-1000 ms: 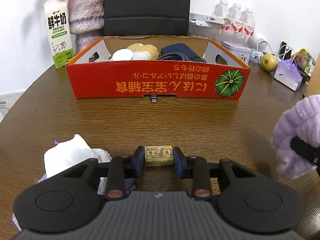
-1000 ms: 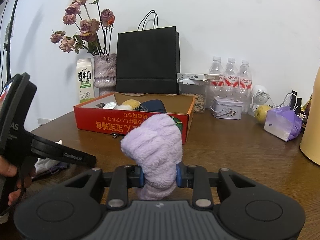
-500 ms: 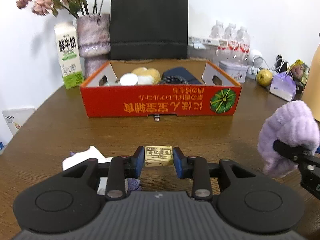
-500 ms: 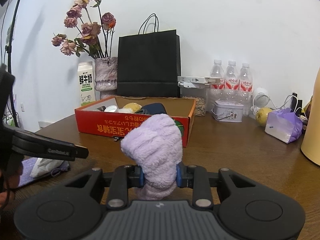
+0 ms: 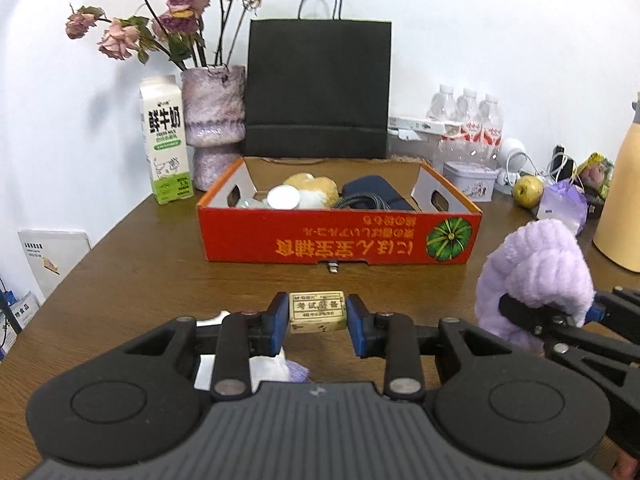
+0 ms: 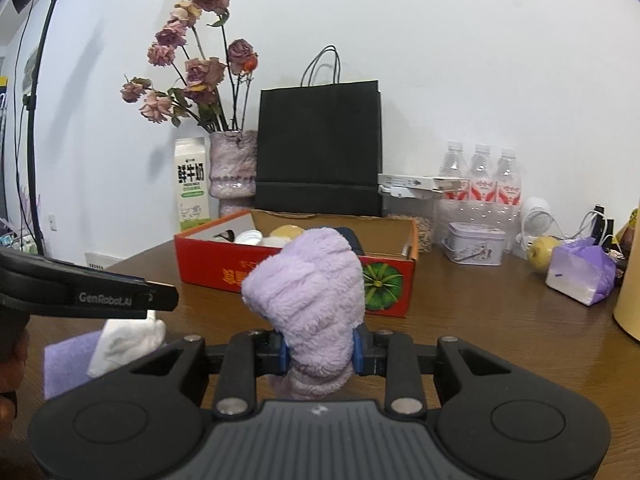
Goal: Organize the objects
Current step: 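Carry the lavender towel and beige block toward the red box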
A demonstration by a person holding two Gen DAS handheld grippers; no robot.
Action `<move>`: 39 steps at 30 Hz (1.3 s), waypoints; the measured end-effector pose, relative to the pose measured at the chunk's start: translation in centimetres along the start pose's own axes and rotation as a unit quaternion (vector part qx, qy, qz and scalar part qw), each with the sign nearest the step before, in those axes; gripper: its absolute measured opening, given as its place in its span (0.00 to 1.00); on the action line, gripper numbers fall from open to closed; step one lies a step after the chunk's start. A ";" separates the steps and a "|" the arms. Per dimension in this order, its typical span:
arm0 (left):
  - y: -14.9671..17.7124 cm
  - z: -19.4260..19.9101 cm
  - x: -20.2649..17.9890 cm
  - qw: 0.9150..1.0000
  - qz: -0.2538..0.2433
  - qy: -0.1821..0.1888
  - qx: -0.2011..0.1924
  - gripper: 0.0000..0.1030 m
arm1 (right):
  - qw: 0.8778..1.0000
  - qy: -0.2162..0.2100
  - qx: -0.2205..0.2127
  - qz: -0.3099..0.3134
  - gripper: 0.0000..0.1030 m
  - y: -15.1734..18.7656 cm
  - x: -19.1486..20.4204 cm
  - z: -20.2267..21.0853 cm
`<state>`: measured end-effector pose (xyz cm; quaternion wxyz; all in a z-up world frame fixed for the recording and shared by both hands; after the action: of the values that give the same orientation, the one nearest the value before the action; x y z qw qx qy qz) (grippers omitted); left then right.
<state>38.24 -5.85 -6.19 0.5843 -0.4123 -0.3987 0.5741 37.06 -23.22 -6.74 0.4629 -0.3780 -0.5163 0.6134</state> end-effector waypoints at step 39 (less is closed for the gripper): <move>-7.9 -5.8 2.9 0.998 0.031 -0.007 -0.063 0.31 | 0.999 0.003 -0.030 -0.016 0.26 -6.3 2.0 -9.6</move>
<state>46.47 -3.08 -0.78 0.5365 -0.4565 -0.4255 0.5680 46.60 -18.36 -2.28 0.4626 -0.3852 -0.5394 0.5887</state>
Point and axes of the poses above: each gripper's, at about its wrist camera, not at the fingertips, and z roughly against the way its jaws point, x to its left, y to its underside, the point moved 10 cm from there along -z, roughly the way its jaws point, and after that the axes turned 8 degrees about -x, right-handed, at the moved point
